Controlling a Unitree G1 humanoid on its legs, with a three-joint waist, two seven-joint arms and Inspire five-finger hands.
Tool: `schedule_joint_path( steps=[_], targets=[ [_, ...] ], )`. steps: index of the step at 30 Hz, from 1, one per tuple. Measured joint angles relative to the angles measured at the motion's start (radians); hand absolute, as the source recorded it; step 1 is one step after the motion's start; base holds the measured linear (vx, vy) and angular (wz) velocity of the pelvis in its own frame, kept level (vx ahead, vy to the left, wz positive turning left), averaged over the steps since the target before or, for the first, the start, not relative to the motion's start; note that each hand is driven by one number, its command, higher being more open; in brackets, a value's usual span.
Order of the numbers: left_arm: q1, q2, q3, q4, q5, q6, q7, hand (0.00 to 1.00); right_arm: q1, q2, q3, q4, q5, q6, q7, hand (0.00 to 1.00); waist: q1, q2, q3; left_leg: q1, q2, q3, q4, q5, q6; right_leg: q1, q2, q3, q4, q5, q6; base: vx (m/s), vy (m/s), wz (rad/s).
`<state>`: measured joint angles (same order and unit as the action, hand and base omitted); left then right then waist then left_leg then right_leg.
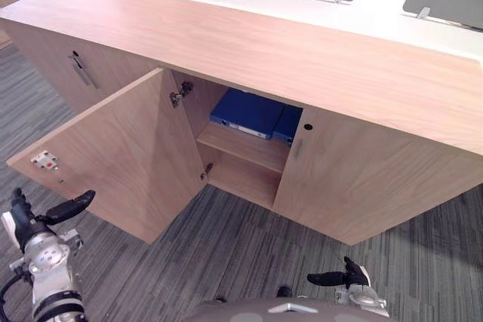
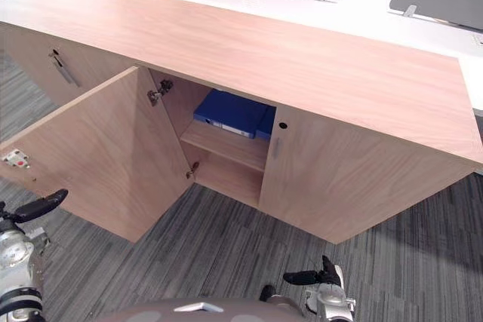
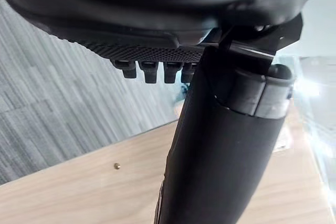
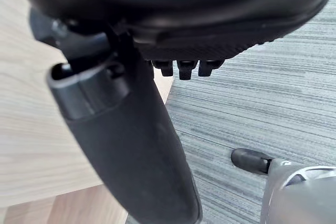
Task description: Walk over to the cabinet, pick up the folder, carry it to the office cabinet, place the folder inside the office cabinet, then close the office cabinet door
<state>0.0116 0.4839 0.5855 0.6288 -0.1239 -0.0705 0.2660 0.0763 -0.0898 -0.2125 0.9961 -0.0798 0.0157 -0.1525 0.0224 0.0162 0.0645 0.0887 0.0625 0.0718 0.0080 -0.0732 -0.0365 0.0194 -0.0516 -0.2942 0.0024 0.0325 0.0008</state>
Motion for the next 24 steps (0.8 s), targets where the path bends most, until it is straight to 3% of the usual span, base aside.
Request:
schedule_joint_path(
  steps=[15, 24],
  targets=[
    [0.013, 0.013, -0.063, -0.111, 0.039, -0.005, 0.009, 1.00, 0.019, -0.001, 0.000, -0.001, -0.008, 0.000, 0.019, 1.00, 0.002, -0.007, -0.004, 0.001, 0.006, 0.015, -0.003, -0.003, -0.006, 0.001, 0.011, 0.023, -0.021, 0.009, 0.003, 0.00, 0.008, -0.03],
    [0.166, -0.157, -0.122, -0.320, 0.040, -0.041, 0.010, 1.00, 0.035, 0.002, -0.002, -0.001, -0.039, 0.001, 0.032, 1.00, 0.024, 0.003, -0.009, 0.001, -0.002, 0.015, -0.001, -0.006, -0.003, 0.004, 0.003, 0.029, -0.028, 0.015, 0.009, 0.00, 0.008, 0.00]
  ],
)
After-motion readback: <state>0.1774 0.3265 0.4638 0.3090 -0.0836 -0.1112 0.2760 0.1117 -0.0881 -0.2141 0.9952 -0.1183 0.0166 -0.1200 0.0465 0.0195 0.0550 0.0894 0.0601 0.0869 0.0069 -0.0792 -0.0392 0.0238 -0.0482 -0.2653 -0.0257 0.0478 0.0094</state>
